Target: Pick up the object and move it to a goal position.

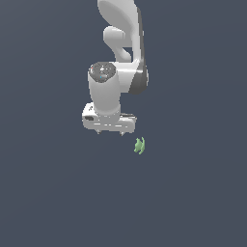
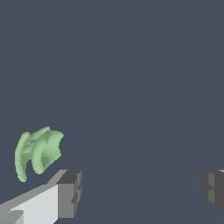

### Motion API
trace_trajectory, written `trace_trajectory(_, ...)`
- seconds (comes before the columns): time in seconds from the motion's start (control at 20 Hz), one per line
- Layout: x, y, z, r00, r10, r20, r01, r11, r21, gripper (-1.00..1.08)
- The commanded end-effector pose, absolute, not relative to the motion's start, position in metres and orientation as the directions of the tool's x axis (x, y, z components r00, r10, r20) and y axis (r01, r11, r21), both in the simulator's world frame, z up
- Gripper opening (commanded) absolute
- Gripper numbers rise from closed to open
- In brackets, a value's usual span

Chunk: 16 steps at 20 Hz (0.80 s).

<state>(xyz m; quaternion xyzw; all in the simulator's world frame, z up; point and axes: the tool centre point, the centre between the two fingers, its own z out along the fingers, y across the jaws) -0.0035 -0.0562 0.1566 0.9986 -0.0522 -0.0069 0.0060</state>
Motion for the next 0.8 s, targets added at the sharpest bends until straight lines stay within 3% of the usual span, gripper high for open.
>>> trace_trajectory(0.0,-0.003,-0.047,0.152,0.994,-0.112,-0.013,-0.112,-0.994,0.012,1.0)
trace_trajectory(0.75,-0.004,0.055,0.104,0.978,-0.211,-0.002,-0.211,-0.978,0.004,1.0)
